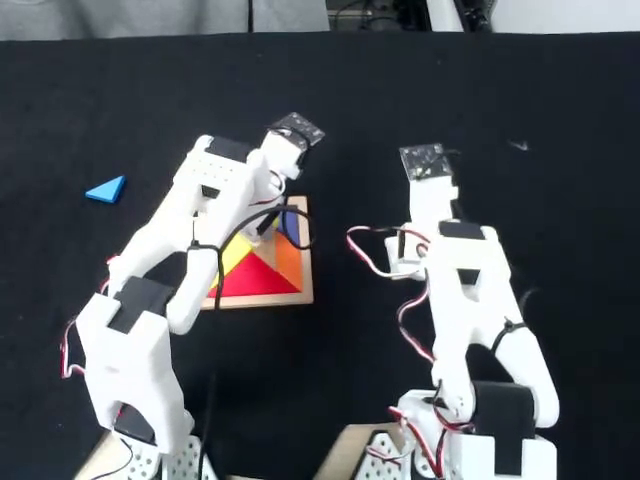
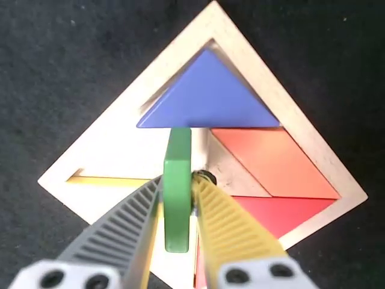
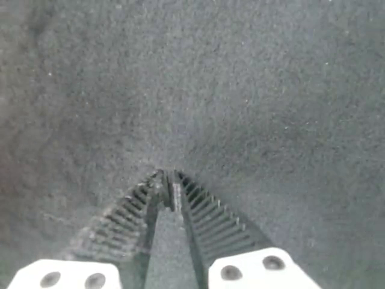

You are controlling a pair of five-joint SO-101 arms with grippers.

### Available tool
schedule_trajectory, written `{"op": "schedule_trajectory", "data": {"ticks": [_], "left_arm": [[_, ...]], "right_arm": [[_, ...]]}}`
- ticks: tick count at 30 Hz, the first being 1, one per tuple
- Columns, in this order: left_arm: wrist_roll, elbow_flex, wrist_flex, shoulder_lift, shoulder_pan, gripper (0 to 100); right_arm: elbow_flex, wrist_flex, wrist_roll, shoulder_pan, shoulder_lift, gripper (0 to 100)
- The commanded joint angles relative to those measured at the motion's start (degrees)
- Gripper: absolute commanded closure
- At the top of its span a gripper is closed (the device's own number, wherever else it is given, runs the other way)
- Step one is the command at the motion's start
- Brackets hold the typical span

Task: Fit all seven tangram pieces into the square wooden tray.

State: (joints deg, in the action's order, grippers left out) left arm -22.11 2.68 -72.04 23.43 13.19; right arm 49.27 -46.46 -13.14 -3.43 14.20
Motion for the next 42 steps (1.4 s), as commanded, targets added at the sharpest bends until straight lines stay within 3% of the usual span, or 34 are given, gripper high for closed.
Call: {"op": "schedule_trajectory", "data": {"ticks": [1,8,30,37,42], "left_arm": [[0.4,0.4,0.7,-0.6,0.8,97],[3.3,0.5,0.7,-0.5,1.1,97],[3.5,-0.7,0.7,-0.5,1.8,97],[3.6,-0.8,0.6,-0.5,-0.4,74],[3.5,-0.5,0.7,-0.5,-0.5,74]], "right_arm": [[-3.4,1.1,-0.1,-0.8,0.3,98.7],[-3.4,1.1,-0.1,-0.8,0.3,98.7],[-3.2,1.1,-0.1,-0.7,0.3,98.7],[-3.2,1.1,-0.1,-0.7,0.3,98.7],[-3.2,1.1,-0.1,-0.7,0.3,98.7]]}}
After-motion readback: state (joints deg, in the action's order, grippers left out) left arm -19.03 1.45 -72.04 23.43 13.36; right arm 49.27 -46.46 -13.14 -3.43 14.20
